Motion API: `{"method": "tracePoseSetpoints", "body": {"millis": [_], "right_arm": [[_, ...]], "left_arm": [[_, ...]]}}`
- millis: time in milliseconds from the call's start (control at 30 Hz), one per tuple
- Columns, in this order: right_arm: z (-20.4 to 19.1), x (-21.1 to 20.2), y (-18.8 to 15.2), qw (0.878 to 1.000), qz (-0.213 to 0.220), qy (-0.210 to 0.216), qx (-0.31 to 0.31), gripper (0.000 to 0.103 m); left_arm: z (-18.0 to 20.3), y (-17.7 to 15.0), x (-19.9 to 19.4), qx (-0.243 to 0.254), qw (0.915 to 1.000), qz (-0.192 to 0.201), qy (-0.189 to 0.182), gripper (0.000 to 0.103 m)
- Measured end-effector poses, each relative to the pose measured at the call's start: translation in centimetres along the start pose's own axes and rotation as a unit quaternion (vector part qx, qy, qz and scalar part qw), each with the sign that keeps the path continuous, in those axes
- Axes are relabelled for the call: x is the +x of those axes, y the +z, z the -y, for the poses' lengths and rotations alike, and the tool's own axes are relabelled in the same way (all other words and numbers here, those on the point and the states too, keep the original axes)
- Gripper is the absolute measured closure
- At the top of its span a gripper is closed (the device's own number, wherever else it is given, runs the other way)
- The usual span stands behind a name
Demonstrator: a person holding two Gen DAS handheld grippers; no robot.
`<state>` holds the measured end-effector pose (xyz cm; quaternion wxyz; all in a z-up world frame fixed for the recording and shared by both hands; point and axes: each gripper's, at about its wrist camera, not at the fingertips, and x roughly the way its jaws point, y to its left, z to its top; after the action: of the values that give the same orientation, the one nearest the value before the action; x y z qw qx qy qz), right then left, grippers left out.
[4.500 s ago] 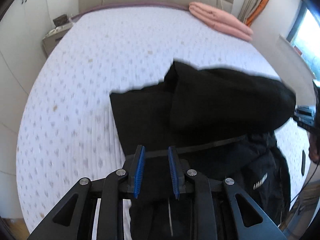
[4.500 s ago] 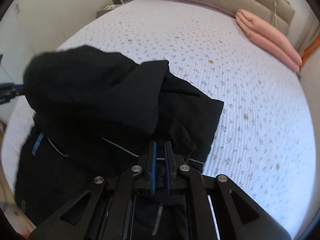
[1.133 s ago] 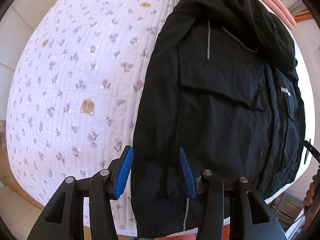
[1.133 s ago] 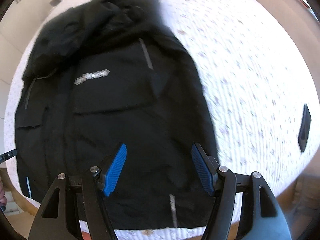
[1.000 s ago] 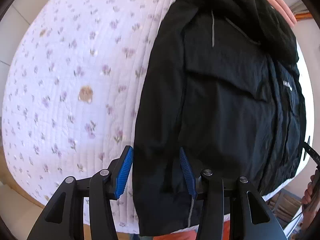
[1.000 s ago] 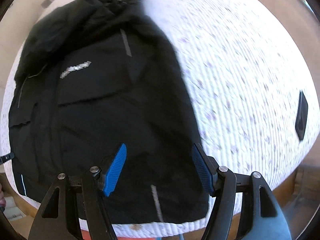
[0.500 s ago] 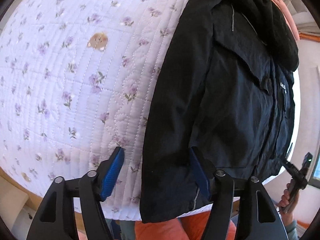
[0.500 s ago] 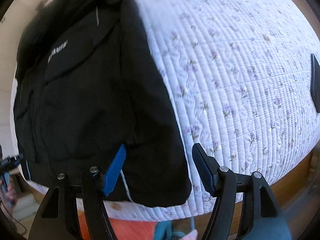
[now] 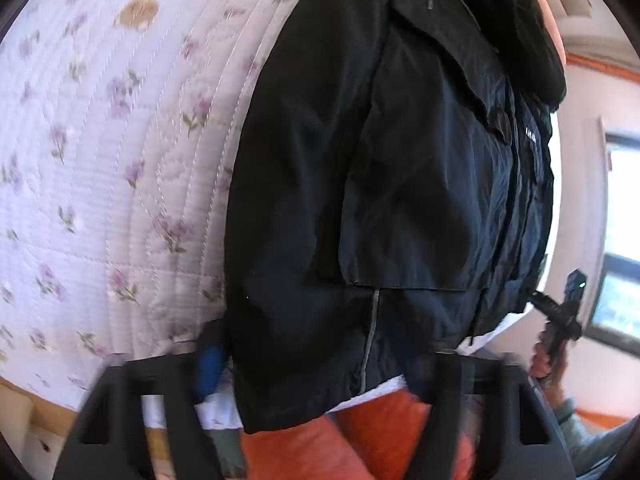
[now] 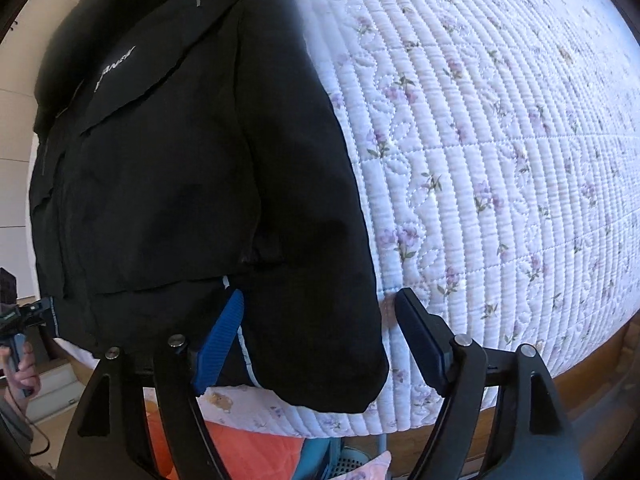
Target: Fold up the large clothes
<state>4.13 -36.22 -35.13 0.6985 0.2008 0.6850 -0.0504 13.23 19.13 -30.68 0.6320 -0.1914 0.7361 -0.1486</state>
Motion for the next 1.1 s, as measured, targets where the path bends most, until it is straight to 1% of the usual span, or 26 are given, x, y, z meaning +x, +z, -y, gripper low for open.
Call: {"method": "tracePoseSetpoints", "body": {"millis": [33, 67, 100, 133, 167, 200, 267, 333, 367, 467, 533, 600, 667, 733, 800, 833, 900, 933, 1000, 1100], "right_arm": [[0.2, 0.0, 0.0, 1.0, -0.005, 0.005, -0.002, 0.04], [0.2, -0.1, -0.1, 1.0, -0.01, 0.008, -0.006, 0.046], [0.4, -0.2, -0.3, 1.0, -0.011, 0.003, -0.011, 0.049], [0.3, -0.3, -0.5, 1.0, -0.013, -0.001, -0.019, 0.063], [0.1, -0.3, -0.5, 1.0, -0.015, -0.001, -0.022, 0.071], [-0.1, -0.6, -0.6, 1.0, -0.014, 0.002, -0.022, 0.076], [-0.8, -1.0, -0.3, 1.0, -0.013, -0.001, -0.026, 0.085], [-1.2, -1.9, -0.2, 0.999, -0.011, -0.006, -0.035, 0.088], [-2.4, -3.0, -0.1, 0.999, -0.009, -0.009, -0.036, 0.09], [-2.8, -5.1, 0.4, 0.999, -0.01, -0.011, -0.032, 0.091], [-3.1, -7.1, 1.4, 1.0, -0.002, -0.001, -0.024, 0.091], [-3.2, -9.5, 3.2, 1.0, 0.014, 0.01, -0.021, 0.091], [-3.5, -11.7, 4.9, 0.999, 0.029, 0.03, -0.015, 0.092], [-4.0, -13.7, 6.8, 0.998, 0.042, 0.042, -0.022, 0.092], [-4.8, -15.6, 9.4, 0.997, 0.057, 0.048, -0.028, 0.092], [-4.5, -16.0, 10.6, 0.996, 0.062, 0.055, -0.026, 0.092], [-4.8, -17.3, 13.5, 0.994, 0.077, 0.07, -0.022, 0.092], [-4.6, -17.4, 14.0, 0.993, 0.085, 0.076, -0.025, 0.092], [-5.1, -18.7, 17.3, 0.99, 0.107, 0.082, -0.033, 0.092], [-6.0, -19.8, 22.5, 0.987, 0.124, 0.096, -0.03, 0.092]], "left_arm": [[0.1, 0.4, -0.1, 0.0, 1.0, 0.001, 0.001, 0.071], [-0.1, 0.6, -0.1, -0.005, 0.9999, 0.002, -0.01, 0.087], [-0.2, 0.7, -0.2, -0.015, 0.9996, 0.003, -0.024, 0.09], [-0.1, 0.8, -0.4, -0.022, 0.9993, 0.005, -0.03, 0.092], [0.1, 0.7, -0.5, -0.017, 0.9995, 0.007, -0.024, 0.093], [0.6, 0.7, -0.7, -0.006, 0.9999, 0.008, -0.009, 0.093], [1.0, 0.8, -1.3, 0.003, 0.9999, 0.011, -0.002, 0.094], [1.8, 1.0, -2.0, 0.002, 0.9998, 0.018, -0.006, 0.094], [2.3, 1.2, -2.4, -0.002, 0.9997, 0.024, -0.009, 0.095], [3.0, 2.2, -5.1, -0.016, 0.9977, 0.058, -0.032, 0.095], [4.2, 3.0, -6.8, -0.008, 0.9961, 0.078, -0.039, 0.095], [5.3, 4.0, -8.5, 0.007, 0.9944, 0.096, -0.045, 0.095], [6.6, 5.1, -10.1, 0.017, 0.9918, 0.116, -0.051, 0.095], [7.8, 6.6, -11.9, 0.024, 0.9874, 0.143, -0.063, 0.095], [8.7, 8.4, -13.7, 0.024, 0.9818, 0.171, -0.079, 0.094], [9.0, 9.7, -14.7, 0.025, 0.9781, 0.186, -0.09, 0.094], [9.7, 12.7, -16.7, 0.031, 0.9716, 0.215, -0.094, 0.094], [10.3, 14.0, -17.3, 0.032, 0.9697, 0.224, -0.092, 0.094], [11.2, 17.3, -18.5, 0.035, 0.9653, 0.241, -0.094, 0.094], [12.1, 21.4, -19.3, 0.034, 0.9579, 0.264, -0.108, 0.094]]}}
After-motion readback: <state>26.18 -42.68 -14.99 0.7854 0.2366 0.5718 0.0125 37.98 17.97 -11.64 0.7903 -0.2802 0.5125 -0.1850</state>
